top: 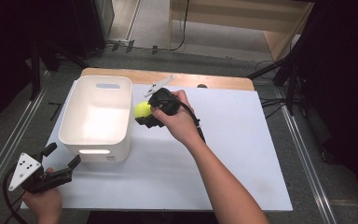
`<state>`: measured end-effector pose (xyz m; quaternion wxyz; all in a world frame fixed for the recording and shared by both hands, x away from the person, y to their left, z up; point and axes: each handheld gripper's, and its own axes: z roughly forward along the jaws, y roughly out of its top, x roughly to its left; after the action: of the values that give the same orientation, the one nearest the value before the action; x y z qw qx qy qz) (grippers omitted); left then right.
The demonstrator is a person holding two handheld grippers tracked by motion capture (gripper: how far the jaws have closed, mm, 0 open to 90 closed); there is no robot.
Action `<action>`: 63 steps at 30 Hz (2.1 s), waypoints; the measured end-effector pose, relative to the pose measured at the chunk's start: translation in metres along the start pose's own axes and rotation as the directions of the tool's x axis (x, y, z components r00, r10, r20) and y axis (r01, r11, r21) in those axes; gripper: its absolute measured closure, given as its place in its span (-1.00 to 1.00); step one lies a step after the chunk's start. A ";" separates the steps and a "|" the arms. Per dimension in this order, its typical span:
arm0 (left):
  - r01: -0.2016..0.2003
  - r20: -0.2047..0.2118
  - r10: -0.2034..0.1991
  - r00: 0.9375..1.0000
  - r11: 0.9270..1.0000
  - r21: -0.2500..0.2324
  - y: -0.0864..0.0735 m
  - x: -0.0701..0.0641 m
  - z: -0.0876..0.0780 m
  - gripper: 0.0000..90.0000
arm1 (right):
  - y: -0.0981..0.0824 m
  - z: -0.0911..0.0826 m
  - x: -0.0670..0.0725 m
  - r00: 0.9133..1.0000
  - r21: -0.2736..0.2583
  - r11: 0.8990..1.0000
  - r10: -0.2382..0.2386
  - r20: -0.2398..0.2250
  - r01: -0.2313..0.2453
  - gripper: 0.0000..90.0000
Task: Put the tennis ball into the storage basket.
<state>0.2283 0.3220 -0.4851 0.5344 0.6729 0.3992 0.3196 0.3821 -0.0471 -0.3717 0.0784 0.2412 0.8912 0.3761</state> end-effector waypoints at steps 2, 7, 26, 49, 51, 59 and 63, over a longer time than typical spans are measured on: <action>0.000 0.001 0.000 1.000 1.000 0.002 0.000 0.000 0.000 -0.82 | 0.000 0.000 0.000 1.000 -0.002 1.000 -0.003 -0.001 0.003 -0.46; 0.001 0.001 -0.001 1.000 1.000 0.003 0.000 0.000 0.000 -0.82 | 0.002 0.000 0.001 1.000 -0.005 1.000 -0.005 -0.001 0.005 -0.46; -0.002 -0.003 0.002 1.000 1.000 0.006 0.000 -0.001 0.001 -0.82 | 0.008 -0.004 0.004 1.000 -0.014 1.000 -0.018 -0.006 0.018 -0.46; 0.003 -0.002 -0.003 1.000 1.000 0.008 0.000 0.000 0.001 -0.82 | 0.024 -0.001 0.011 0.999 -0.040 0.999 -0.031 -0.023 0.030 -0.46; -0.002 -0.003 0.002 1.000 1.000 0.009 0.000 -0.001 0.001 -0.82 | 0.025 0.000 0.012 0.999 -0.041 0.998 -0.039 -0.030 0.038 -0.46; -0.005 -0.006 0.005 1.000 1.000 0.016 0.000 -0.001 0.002 -0.82 | 0.029 0.003 0.014 0.998 -0.039 0.998 -0.045 -0.035 0.044 -0.46; -0.003 -0.005 0.003 1.000 1.000 0.014 0.000 -0.001 0.002 -0.82 | 0.030 0.006 0.017 0.998 -0.039 0.998 -0.049 -0.038 0.047 -0.46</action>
<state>0.2297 0.3203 -0.4851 0.5283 0.6764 0.4019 0.3192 0.3805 -0.0171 -0.3535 0.0747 0.2108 0.8908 0.3956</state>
